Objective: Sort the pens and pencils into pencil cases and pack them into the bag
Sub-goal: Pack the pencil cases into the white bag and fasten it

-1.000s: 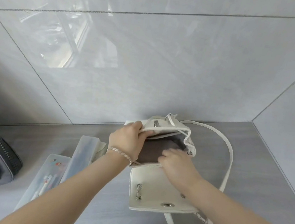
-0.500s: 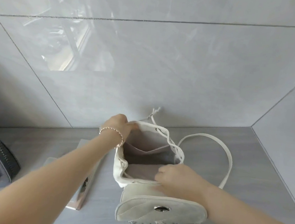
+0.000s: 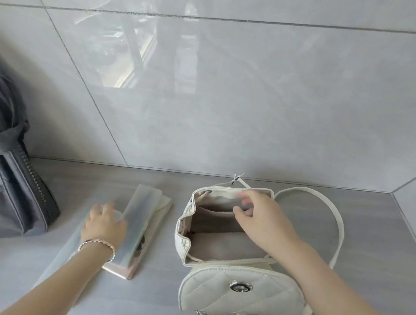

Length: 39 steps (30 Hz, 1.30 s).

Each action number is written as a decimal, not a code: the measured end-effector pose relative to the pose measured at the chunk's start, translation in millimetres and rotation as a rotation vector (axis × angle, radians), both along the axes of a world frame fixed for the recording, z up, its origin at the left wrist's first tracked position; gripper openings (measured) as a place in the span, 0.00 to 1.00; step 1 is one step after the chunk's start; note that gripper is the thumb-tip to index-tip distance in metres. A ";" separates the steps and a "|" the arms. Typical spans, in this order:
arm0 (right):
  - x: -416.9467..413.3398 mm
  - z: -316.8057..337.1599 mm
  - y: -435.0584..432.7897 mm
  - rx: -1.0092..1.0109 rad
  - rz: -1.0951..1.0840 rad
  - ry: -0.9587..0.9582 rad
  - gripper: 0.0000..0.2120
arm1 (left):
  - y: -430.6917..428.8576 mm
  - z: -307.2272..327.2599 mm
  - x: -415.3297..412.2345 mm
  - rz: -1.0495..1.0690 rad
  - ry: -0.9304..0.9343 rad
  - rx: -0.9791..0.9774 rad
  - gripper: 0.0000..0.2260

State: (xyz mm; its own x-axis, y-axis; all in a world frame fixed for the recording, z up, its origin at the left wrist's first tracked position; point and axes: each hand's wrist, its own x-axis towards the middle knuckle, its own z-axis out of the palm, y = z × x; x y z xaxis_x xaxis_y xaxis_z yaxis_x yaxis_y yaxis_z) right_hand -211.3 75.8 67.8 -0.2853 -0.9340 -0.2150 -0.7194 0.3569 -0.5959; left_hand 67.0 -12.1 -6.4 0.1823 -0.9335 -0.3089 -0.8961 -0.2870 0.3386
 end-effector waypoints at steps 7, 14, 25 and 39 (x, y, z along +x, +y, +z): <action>10.2 3.0 -0.8 0.034 0.021 0.045 0.08 | 0.9 -16.3 61.8 -0.054 -0.042 0.294 0.32; 15.5 -8.9 -1.7 0.045 0.040 -0.028 0.09 | -9.6 -31.3 81.6 -0.120 -0.142 0.319 0.40; 12.1 20.6 -6.6 0.054 0.015 -0.575 0.09 | 13.1 135.7 -46.5 -0.264 0.298 -0.230 0.38; -7.7 28.6 17.3 -0.408 -0.168 -0.834 0.13 | 47.8 86.4 -118.2 -0.759 0.528 -0.398 0.13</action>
State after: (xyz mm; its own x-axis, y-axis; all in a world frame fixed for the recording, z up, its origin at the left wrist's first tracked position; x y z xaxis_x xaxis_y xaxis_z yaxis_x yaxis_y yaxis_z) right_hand -218.9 93.1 96.5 -0.3245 -0.9428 -0.0765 0.0380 0.0678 -0.9970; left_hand -51.2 35.8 79.9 -0.5735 -0.7989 0.1811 -0.5026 0.5178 0.6923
